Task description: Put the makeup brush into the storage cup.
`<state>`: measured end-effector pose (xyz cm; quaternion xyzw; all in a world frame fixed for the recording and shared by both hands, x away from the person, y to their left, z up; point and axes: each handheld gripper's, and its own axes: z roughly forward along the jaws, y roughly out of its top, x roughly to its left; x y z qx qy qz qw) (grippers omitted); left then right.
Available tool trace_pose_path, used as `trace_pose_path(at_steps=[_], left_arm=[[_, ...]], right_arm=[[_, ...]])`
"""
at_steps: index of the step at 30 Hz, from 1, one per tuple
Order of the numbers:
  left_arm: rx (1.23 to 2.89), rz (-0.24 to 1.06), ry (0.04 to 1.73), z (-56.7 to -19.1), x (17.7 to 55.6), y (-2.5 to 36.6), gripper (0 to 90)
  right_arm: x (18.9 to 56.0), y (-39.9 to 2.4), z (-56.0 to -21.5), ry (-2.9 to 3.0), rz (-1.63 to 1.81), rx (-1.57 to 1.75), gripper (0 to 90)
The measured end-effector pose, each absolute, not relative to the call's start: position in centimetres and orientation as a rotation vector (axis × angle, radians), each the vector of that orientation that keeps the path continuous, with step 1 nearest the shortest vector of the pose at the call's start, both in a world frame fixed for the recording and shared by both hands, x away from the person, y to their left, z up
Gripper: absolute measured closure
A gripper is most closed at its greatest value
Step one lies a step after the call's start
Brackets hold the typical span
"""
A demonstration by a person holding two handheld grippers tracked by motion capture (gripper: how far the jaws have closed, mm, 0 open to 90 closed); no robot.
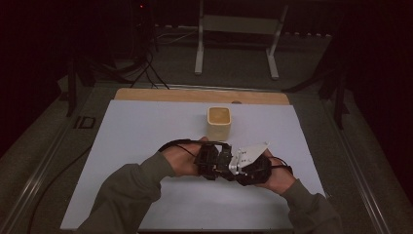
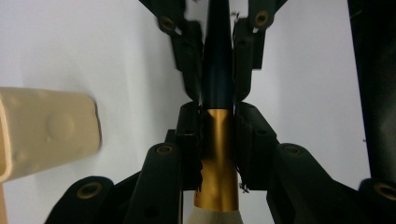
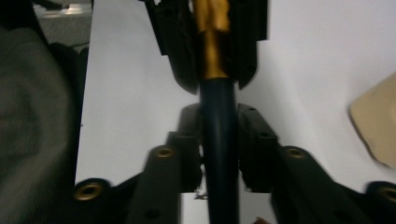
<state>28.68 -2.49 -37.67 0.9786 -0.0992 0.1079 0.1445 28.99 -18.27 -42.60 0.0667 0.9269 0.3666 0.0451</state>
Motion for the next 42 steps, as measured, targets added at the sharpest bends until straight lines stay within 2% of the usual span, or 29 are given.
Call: trace_pose_path(at_steps=[6,8,9,10,11,14,15,18,20,21,22,32,42], left_arm=[[2.813,0.295,-0.291,-37.8,28.8,-2.6,73.1],[2.81,0.289,-0.286,-37.8,28.8,-2.6,66.9],[2.795,0.286,-0.266,-37.7,28.9,-2.6,66.9],[2.791,0.274,-0.259,-37.6,29.0,-2.6,56.7],[2.779,0.269,-0.246,-37.6,29.0,-2.5,54.3],[2.722,0.302,-0.19,-37.2,29.0,-2.1,38.1],[2.713,0.31,-0.172,-37.1,29.1,-2.0,30.3],[2.663,0.348,-0.092,-36.8,29.5,-1.3,16.9],[2.625,0.389,-0.028,-36.6,29.8,-0.7,11.4],[2.61,0.389,-0.003,-36.5,29.9,-0.4,5.3],[2.592,0.396,0.012,-36.4,29.9,-0.1,3.7],[2.37,0.355,0.18,-35.3,30.8,3.5,3.4],[2.259,0.291,0.28,-35.9,31.4,5.5,5.7]], right_arm=[[28.8,-18.4,-42.6,2.837,1.107,0.184,74.3],[28.8,-18.5,-42.6,2.839,1.106,0.189,74.4],[28.8,-18.5,-42.6,2.837,1.111,0.196,74.4],[28.8,-18.7,-42.5,2.827,1.117,0.206,74.4],[28.8,-18.8,-42.5,2.825,1.118,0.211,74.4],[28.9,-19.1,-42.4,2.814,1.121,0.219,74.4],[28.9,-19.2,-42.4,2.811,1.12,0.224,74.4],[28.9,-19.5,-42.3,2.804,1.123,0.233,74.4],[28.8,-19.6,-42.3,2.797,1.129,0.237,74.4],[28.8,-19.7,-42.3,2.793,1.129,0.236,74.4],[28.8,-19.8,-42.2,2.789,1.131,0.244,74.4],[28.7,-20.6,-41.8,2.732,1.198,0.268,74.4],[28.8,-21.6,-41.2,2.662,1.276,0.309,74.3]])
